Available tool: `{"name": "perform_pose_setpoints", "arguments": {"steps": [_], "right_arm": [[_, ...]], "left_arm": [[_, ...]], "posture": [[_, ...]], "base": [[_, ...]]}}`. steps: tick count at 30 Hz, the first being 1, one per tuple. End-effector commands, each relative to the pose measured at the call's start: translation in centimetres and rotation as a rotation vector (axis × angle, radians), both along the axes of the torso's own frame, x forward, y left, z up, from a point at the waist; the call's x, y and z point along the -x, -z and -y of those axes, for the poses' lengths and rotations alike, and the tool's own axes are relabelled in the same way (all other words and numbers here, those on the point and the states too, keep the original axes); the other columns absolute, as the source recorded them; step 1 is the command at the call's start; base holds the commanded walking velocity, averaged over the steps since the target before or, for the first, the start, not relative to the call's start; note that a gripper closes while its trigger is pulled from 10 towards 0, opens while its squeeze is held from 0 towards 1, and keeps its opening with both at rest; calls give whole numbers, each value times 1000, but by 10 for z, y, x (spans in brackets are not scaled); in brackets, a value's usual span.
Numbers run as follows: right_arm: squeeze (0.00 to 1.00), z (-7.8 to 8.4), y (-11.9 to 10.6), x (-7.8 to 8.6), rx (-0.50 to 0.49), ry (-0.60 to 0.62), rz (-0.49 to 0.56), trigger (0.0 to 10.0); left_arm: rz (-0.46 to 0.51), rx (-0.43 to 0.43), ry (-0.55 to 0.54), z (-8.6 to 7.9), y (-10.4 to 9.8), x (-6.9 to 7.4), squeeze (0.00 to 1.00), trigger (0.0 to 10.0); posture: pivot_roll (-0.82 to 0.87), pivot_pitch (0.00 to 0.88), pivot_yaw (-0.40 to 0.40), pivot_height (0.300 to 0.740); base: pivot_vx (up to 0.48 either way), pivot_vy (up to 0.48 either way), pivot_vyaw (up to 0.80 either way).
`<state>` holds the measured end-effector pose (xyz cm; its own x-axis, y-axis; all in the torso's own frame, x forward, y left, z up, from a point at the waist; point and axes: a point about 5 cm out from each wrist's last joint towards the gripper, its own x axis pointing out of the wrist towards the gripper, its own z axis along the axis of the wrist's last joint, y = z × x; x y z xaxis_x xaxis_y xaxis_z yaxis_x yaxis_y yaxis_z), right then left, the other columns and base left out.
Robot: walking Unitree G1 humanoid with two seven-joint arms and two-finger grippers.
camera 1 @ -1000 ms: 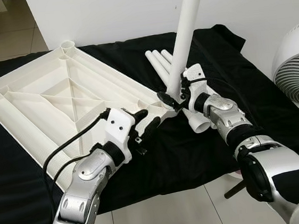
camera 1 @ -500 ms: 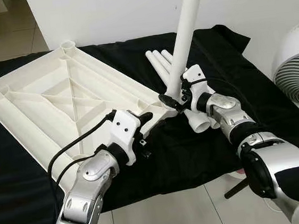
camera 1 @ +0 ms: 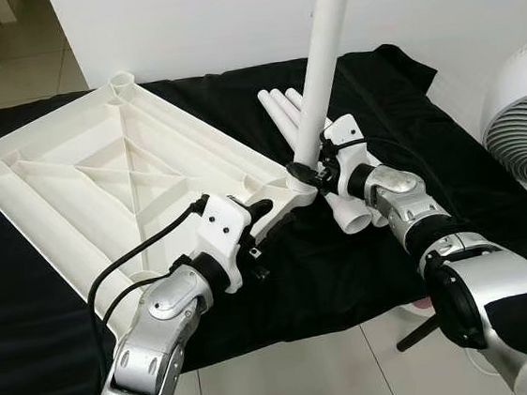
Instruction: Building children table
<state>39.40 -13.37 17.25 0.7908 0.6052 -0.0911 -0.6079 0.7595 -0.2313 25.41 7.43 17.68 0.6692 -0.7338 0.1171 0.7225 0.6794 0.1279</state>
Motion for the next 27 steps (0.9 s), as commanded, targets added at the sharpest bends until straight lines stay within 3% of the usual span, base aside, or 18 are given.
{"name": "perform_pose_setpoints", "arguments": {"steps": [1, 9, 12, 27], "right_arm": [[0, 5, 2, -2, 16, 47, -13, 10000], [0, 9, 12, 0, -62, 113, -50, 10000], [0, 12, 14, 1, -136, 155, -77, 10000], [0, 12, 20, 2, -169, 191, -87, 10000]], "left_arm": [[-8, -14, -9, 0, 2, 0, 0, 10000], [-5, -12, -13, -1, 2, 1, 0, 10000], [-4, -14, -10, 0, 2, 1, 0, 10000], [-2, -17, -3, 0, 2, 1, 0, 10000]], "posture": [[-24, 65, 0, 740], [-24, 62, -1, 740], [-26, 57, -1, 740], [-28, 45, 2, 740]], "base": [[0, 0, 0], [0, 0, 0], [0, 0, 0], [0, 0, 0]]}}
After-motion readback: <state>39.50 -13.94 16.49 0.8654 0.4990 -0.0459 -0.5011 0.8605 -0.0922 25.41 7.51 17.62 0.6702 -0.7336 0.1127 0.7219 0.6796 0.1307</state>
